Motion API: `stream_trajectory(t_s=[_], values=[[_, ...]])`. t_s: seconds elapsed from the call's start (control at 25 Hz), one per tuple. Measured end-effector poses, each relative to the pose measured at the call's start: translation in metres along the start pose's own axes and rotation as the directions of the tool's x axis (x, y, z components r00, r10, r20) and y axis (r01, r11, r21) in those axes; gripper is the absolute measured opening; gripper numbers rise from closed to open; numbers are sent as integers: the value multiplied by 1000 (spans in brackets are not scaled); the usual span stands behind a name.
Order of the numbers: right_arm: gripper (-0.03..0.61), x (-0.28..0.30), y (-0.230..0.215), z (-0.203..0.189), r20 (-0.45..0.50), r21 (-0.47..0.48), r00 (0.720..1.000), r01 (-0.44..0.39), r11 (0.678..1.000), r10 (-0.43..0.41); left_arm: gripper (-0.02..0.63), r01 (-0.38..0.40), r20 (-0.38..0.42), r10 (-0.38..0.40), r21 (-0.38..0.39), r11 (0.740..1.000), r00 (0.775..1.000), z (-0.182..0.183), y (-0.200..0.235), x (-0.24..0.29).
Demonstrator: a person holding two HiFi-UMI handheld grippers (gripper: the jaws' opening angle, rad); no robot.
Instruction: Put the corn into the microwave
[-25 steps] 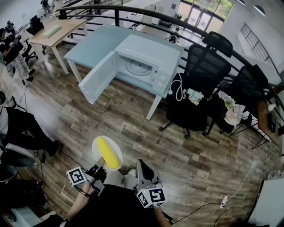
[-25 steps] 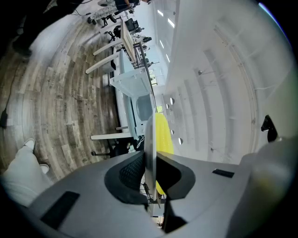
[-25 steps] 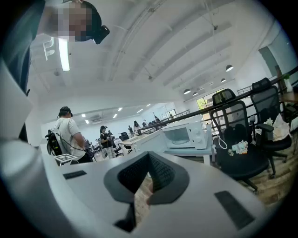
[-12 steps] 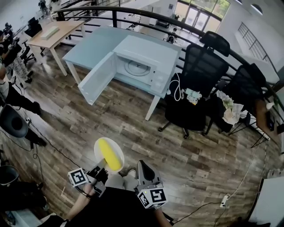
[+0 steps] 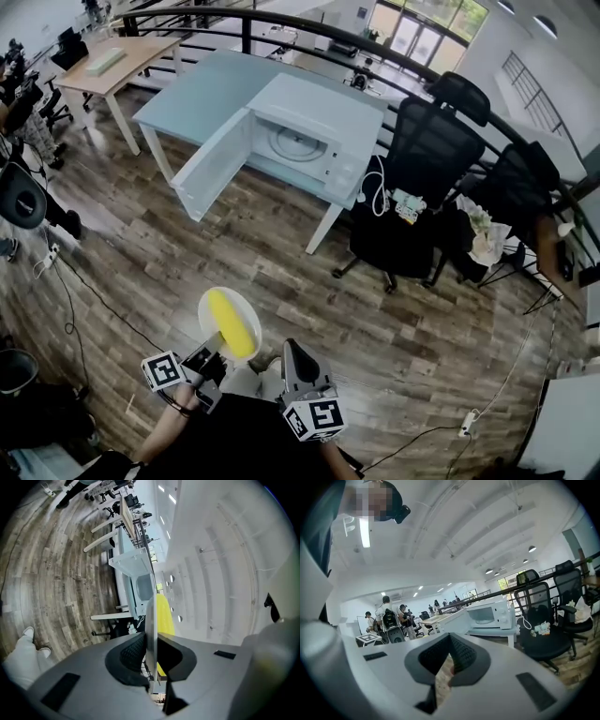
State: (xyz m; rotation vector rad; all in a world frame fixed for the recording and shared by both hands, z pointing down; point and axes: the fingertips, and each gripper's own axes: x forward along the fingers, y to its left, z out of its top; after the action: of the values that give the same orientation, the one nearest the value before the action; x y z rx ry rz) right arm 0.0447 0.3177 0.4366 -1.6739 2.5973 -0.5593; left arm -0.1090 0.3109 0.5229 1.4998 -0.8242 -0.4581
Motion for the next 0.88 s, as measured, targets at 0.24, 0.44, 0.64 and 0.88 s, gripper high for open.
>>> stream_trajectory(t_s=[0.24,0.44,0.64,0.88], values=[[8,6,2,1,23,-4,999,40,999,-40,35,24,-10,-24,6,1000,1000,12,-1,-1],[8,15,13,-1,34,3,997,64,998,-64,35,32,-6,-32,22,999,999,27,0,-9],[9,26,30,2,46,-15,997,67,998,-66,35,38,-11,-38,33,999,999,38,-1,-18],[9,29,40,-7,46,-11,996,80,997,-79,35,54,-27,-53,28,998,998,45,0,-23]])
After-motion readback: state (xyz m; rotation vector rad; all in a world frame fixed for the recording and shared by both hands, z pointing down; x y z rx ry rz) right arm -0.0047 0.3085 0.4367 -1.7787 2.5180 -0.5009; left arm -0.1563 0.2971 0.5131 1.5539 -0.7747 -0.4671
